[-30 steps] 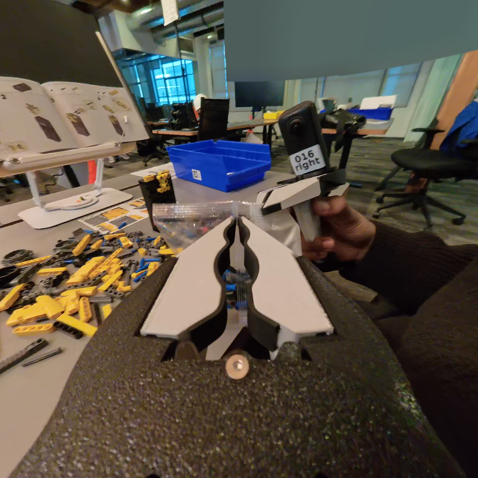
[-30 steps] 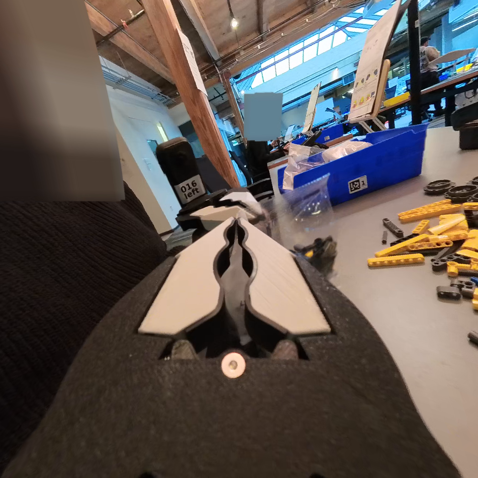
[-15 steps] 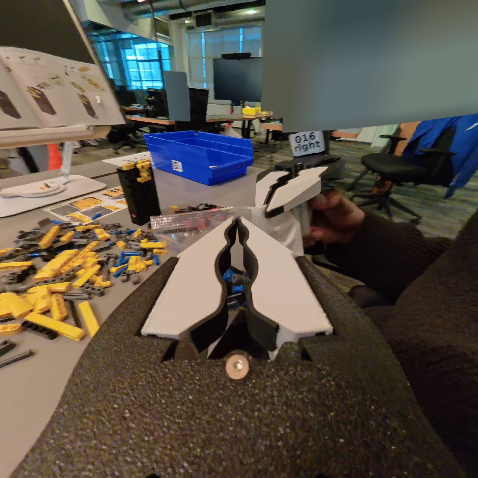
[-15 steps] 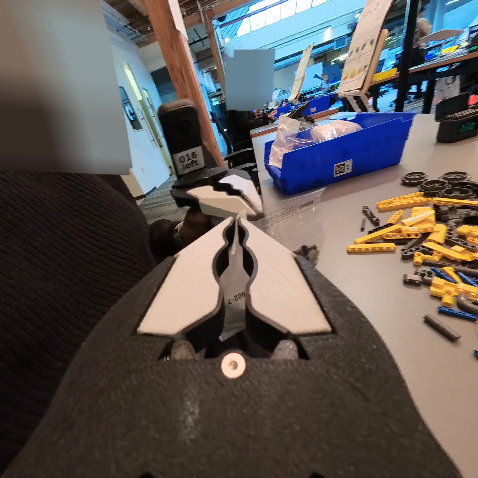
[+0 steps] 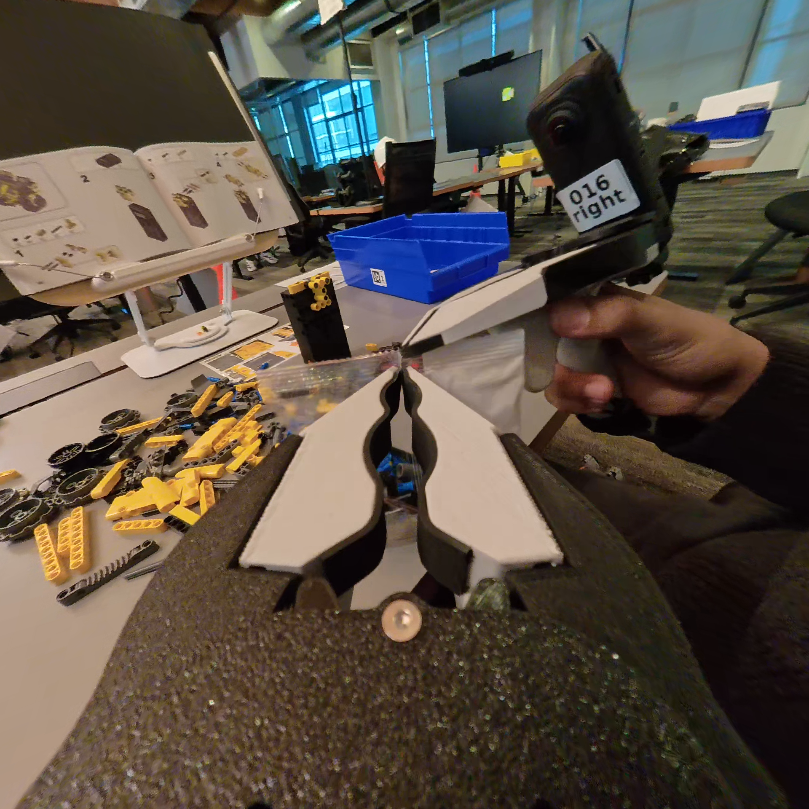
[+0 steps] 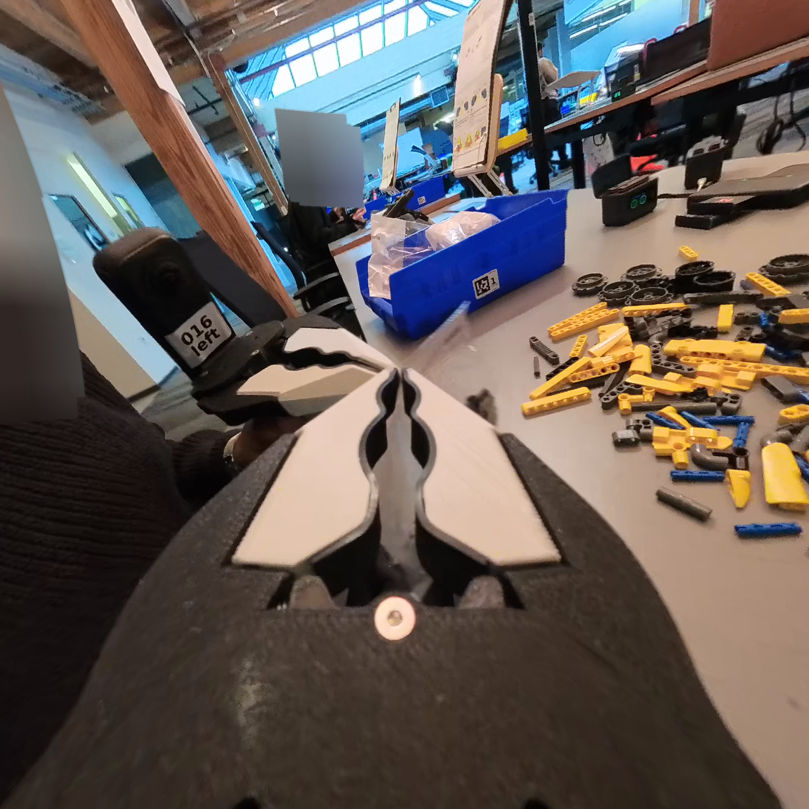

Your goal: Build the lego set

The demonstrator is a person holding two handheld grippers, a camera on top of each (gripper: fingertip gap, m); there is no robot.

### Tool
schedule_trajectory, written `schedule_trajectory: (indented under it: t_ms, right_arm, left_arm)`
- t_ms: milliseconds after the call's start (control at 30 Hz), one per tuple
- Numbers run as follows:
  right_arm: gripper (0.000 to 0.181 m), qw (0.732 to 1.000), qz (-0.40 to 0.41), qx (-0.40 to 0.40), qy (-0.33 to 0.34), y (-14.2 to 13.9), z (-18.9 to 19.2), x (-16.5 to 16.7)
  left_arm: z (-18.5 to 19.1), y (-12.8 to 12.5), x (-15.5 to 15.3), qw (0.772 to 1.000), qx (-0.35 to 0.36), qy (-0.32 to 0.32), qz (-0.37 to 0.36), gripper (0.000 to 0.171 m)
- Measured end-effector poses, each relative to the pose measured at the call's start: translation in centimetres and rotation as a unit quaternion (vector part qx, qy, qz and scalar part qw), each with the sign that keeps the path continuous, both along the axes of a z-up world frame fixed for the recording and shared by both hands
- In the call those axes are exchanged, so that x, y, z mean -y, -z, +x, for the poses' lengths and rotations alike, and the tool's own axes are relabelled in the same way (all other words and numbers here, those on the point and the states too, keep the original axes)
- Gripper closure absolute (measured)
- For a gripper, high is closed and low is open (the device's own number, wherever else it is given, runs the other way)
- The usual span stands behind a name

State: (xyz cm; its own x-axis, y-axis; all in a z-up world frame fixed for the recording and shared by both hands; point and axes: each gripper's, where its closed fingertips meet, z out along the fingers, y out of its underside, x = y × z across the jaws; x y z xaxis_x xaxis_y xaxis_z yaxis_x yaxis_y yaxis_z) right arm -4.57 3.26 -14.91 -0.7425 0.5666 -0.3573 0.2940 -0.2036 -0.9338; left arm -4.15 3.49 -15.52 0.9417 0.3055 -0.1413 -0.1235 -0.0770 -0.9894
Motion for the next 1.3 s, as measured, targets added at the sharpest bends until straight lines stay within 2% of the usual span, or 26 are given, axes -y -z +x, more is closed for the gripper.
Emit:
schedule_trajectory:
  t_ms: [100,233,433,700,933,1100,1167,1300]
  right_arm:
    - [0.181,1.000,-0.020,0.014,-0.009,0.1,0.0,-0.1]
    - [0.181,1.000,0.000,0.011,-0.006,0.3,0.1,0.0]
    - [0.181,0.999,0.038,0.002,-0.003,0.5,0.3,0.3]
    - [0.181,0.997,0.074,-0.017,-0.004,0.7,0.5,0.7]
    - [0.181,0.994,0.096,-0.047,-0.025,0.6,1.2,0.8]
    - [0.181,0.994,0.048,-0.064,-0.081,0.3,2.3,1.0]
    - [0.181,0.994,0.030,-0.058,-0.088,0.4,2.3,0.9]
    - [0.181,0.993,0.046,-0.064,-0.083,0.8,2.2,1.0]
  left_arm:
    - [0.1,0.1,-0.1,1.000,-0.003,0.005,0.000,0.171]
    - [0.1,0.3,0.0,1.000,-0.004,0.009,-0.003,0.171]
    - [0.4,0.4,0.2,0.994,0.086,0.061,0.019,0.169]
    - [0.5,0.4,0.5,0.992,0.103,0.071,0.010,0.163]
    - [1.2,0.3,0.6,0.982,0.162,0.099,0.020,0.165]
    - [2.2,-0.1,0.9,0.965,0.201,0.163,0.052,0.171]
    - [2.2,0.1,0.8,0.965,0.201,0.162,0.049,0.171]
    - [1.9,0.5,0.8,0.971,0.183,0.146,0.040,0.171]
